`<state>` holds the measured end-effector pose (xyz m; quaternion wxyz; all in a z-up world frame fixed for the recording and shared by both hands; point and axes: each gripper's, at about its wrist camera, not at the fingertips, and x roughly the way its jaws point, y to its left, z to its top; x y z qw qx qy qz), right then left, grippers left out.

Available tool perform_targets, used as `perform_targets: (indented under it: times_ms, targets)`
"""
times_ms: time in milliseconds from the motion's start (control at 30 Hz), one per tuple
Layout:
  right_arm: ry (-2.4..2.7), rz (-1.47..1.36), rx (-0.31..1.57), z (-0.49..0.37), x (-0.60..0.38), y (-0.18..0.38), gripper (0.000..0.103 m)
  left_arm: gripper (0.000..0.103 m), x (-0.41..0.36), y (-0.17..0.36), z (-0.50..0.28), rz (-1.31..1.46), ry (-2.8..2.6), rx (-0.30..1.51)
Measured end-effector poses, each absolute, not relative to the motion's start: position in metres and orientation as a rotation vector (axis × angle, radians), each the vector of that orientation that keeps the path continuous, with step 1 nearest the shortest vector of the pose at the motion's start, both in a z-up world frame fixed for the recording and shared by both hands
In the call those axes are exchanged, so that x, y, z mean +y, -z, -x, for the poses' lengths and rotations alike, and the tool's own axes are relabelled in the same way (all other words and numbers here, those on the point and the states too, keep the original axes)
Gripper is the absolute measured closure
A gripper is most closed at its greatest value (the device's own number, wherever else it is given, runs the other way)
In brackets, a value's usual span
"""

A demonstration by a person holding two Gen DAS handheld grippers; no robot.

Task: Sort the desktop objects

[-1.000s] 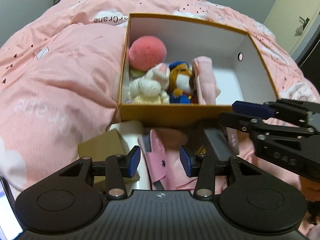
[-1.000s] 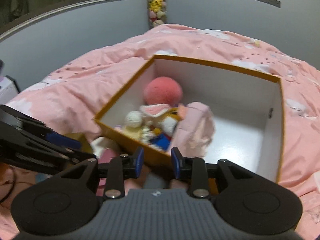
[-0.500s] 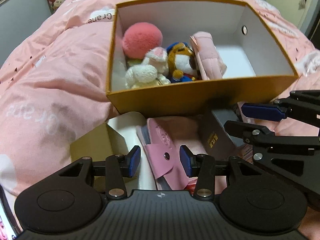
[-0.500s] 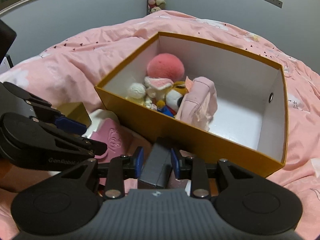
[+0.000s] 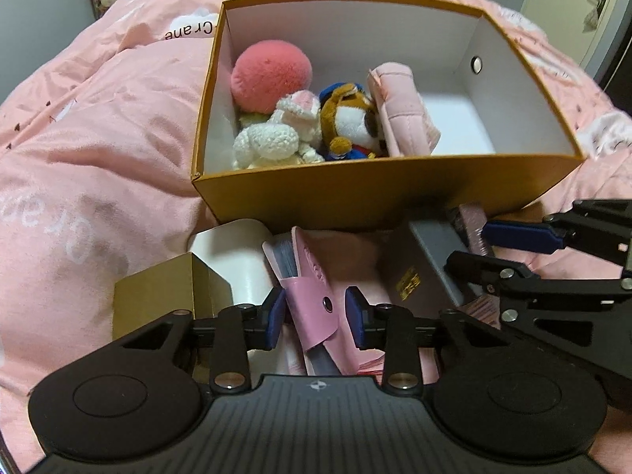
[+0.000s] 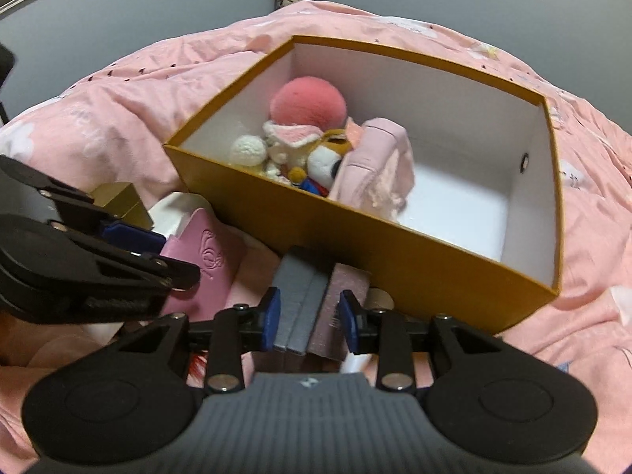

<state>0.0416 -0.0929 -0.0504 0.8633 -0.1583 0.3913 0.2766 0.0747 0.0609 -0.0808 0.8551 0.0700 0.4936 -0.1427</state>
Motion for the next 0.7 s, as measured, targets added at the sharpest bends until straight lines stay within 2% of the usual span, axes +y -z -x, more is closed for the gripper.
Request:
perform_targets:
  times_ms: [167, 400, 500, 700]
  targets:
    - [-0.574, 0.324, 0.825, -0.042, -0.093, 0.051, 0.063, 0.072, 0.064, 0.079, -0.073, -0.075, 0.391, 1.024]
    - [-0.63, 0.33, 0.788, -0.035, -0.086, 0.046, 0.063, 0.073, 0.066, 0.087, -0.076, -0.053, 0.374, 1.057]
    - [-0.648, 0.35, 0.781, -0.033, -0.081, 0.046, 0.068, 0.074, 0.069, 0.088, -0.077, -0.047, 0.362, 1.062]
    - [-0.635, 0.337, 0.834, -0.042, -0.08, 0.057, 0.062, 0.074, 0.07, 0.088, -0.078, -0.045, 0.358, 1.064]
